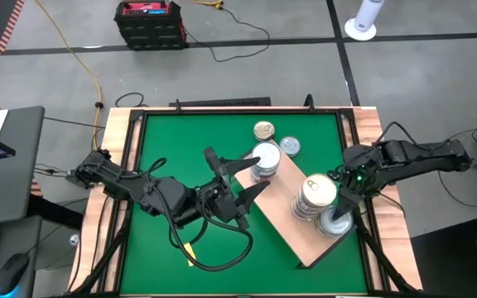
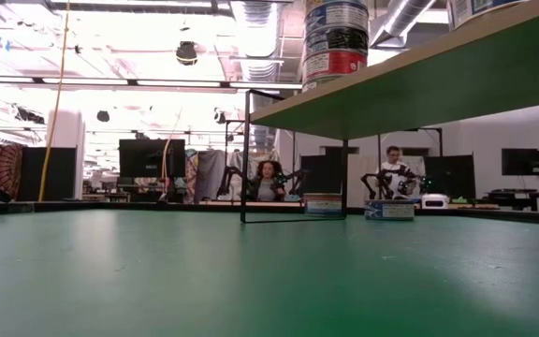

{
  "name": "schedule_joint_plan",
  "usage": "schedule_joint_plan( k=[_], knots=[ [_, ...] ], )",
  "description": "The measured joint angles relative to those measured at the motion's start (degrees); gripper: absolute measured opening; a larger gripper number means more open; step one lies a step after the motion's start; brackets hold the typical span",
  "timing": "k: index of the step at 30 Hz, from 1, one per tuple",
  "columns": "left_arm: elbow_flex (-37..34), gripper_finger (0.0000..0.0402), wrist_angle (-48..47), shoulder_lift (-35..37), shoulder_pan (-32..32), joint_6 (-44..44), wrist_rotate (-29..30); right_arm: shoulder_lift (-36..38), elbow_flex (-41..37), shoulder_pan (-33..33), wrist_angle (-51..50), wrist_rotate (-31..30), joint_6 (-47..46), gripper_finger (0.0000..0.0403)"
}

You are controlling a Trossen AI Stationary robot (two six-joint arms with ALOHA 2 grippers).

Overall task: Stack canned seafood by type on shelf
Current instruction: Stack the light green tuna can on top of the other light green tuna cans on the shelf

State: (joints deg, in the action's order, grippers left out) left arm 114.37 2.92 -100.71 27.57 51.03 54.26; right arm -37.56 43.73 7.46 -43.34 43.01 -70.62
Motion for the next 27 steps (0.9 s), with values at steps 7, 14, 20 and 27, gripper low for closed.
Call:
schedule_joint_plan(
  k=[7,14,20,27],
  knots=[
    [0.0,0.0249,-0.02,0.0,0.0,0.0,0.0,0.09,0.19,0.69,-0.52,2.2,-5.05,0.0317],
    [0.0,0.0249,0.0,0.0,0.0,-0.07,-0.96,0.24,4.06,0.52,-5.38,2.38,-6.28,0.0317],
    [0.0,0.0249,0.01,0.0,0.0,-0.79,-3.06,0.24,5.72,-1.03,-13.02,1.02,-4.97,0.0317],
    [-0.02,0.0249,-0.55,0.25,0.0,-8.0,-3.46,0.06,6.52,-1.33,-15.5,0.39,-4.49,0.0317]
  ],
)
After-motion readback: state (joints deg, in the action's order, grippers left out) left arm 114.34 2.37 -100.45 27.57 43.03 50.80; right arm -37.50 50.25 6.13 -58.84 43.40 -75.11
